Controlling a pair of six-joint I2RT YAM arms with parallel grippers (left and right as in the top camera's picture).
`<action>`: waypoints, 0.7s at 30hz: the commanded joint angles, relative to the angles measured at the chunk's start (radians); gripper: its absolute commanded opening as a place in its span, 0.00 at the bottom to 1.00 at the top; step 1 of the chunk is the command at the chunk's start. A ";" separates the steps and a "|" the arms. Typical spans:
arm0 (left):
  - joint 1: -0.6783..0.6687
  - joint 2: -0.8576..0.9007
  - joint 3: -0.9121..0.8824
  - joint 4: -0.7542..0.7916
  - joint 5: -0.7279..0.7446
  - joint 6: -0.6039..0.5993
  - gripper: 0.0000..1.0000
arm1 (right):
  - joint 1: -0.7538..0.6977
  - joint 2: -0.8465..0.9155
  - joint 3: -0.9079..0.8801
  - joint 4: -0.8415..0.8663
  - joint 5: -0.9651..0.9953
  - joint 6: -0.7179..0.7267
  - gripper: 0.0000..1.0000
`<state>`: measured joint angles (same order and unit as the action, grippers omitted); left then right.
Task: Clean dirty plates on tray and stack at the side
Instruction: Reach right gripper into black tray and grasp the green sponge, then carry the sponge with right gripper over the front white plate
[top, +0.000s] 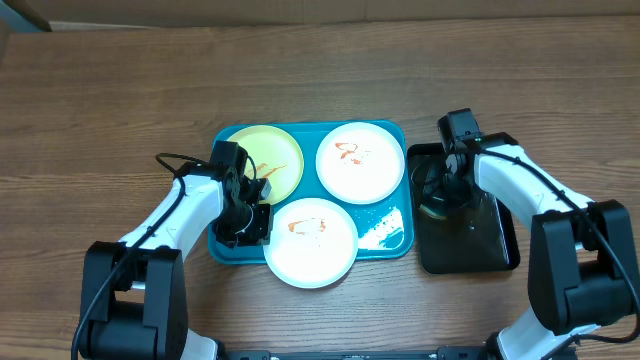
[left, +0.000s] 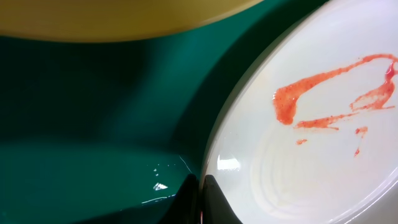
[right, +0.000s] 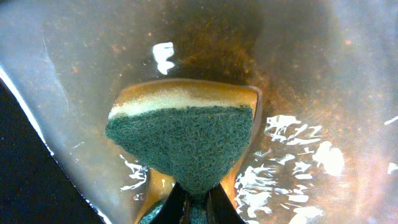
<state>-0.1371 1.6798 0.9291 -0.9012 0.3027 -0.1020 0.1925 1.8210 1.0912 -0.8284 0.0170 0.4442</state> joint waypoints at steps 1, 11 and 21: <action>-0.004 0.007 0.012 -0.003 -0.022 -0.011 0.04 | 0.003 0.039 -0.061 0.002 0.023 0.001 0.04; -0.004 0.007 0.012 -0.003 -0.021 -0.011 0.04 | -0.008 -0.012 0.219 -0.227 0.042 -0.005 0.04; -0.004 0.007 0.012 -0.002 -0.021 -0.011 0.04 | -0.008 -0.153 0.258 -0.302 -0.054 -0.016 0.04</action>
<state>-0.1371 1.6798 0.9291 -0.9016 0.3027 -0.1020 0.1875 1.7267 1.3293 -1.1206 0.0154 0.4435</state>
